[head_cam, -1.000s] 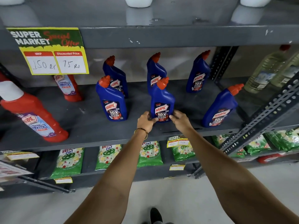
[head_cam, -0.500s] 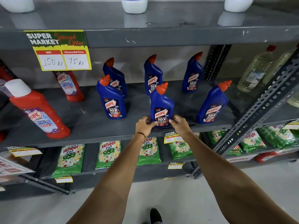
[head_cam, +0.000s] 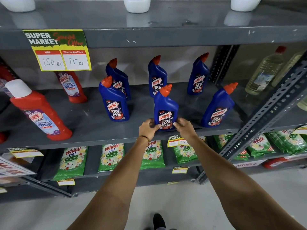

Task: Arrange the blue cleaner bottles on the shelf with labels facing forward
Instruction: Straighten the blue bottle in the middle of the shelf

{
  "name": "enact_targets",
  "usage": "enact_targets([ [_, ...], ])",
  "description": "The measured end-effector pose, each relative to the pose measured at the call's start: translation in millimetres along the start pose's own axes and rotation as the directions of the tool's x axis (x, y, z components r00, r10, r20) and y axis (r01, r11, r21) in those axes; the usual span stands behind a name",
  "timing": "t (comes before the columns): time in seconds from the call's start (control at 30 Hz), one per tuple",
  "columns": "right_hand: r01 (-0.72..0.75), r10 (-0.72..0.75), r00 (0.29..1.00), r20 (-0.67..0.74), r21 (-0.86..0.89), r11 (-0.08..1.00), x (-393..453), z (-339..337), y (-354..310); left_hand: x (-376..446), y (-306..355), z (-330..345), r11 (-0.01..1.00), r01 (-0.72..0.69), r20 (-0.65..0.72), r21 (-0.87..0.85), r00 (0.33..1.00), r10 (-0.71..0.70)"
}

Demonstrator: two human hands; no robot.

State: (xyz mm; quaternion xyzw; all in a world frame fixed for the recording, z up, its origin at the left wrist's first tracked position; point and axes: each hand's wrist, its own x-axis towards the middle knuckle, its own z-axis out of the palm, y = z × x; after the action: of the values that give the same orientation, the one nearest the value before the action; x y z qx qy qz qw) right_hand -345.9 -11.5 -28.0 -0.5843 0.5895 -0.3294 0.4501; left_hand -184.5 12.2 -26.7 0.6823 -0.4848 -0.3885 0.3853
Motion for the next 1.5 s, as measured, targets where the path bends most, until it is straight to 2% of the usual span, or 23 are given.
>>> enact_targets([
  [0.37,-0.011,0.011,1.000,0.019,0.008,1.000,-1.4,-4.0,-3.6,0.7,-0.1,-1.1,1.000,-0.002,-0.002,0.007,1.000,0.002],
  [0.7,-0.084,0.083,0.996,0.021,0.009,0.996,2.8,-1.0,-4.2,-3.8,-6.2,-15.4,1.000,-0.003,0.096,-0.018,0.995,0.004],
  [0.9,-0.137,0.126,0.974,-0.187,-0.048,0.989,-13.9,15.0,-8.6,-10.3,-28.4,-57.1,1.000,0.022,0.059,0.008,0.998,-0.022],
  [1.03,-0.199,0.172,0.925,-0.338,-0.048,0.979,-39.4,43.5,-12.2,-17.1,-44.5,-98.7,0.999,0.017,0.076,0.047,0.997,-0.020],
  [1.13,-0.203,0.187,0.906,-0.380,-0.002,0.979,-54.6,64.3,-17.0,-19.6,-54.1,-125.4,0.999,0.020,0.089,0.040,0.996,-0.024],
  [1.5,-0.137,0.144,0.973,-0.179,0.048,0.989,-44.9,149.9,-52.3,-7.6,-78.7,-188.2,0.996,0.066,-0.009,0.053,0.998,-0.065],
])
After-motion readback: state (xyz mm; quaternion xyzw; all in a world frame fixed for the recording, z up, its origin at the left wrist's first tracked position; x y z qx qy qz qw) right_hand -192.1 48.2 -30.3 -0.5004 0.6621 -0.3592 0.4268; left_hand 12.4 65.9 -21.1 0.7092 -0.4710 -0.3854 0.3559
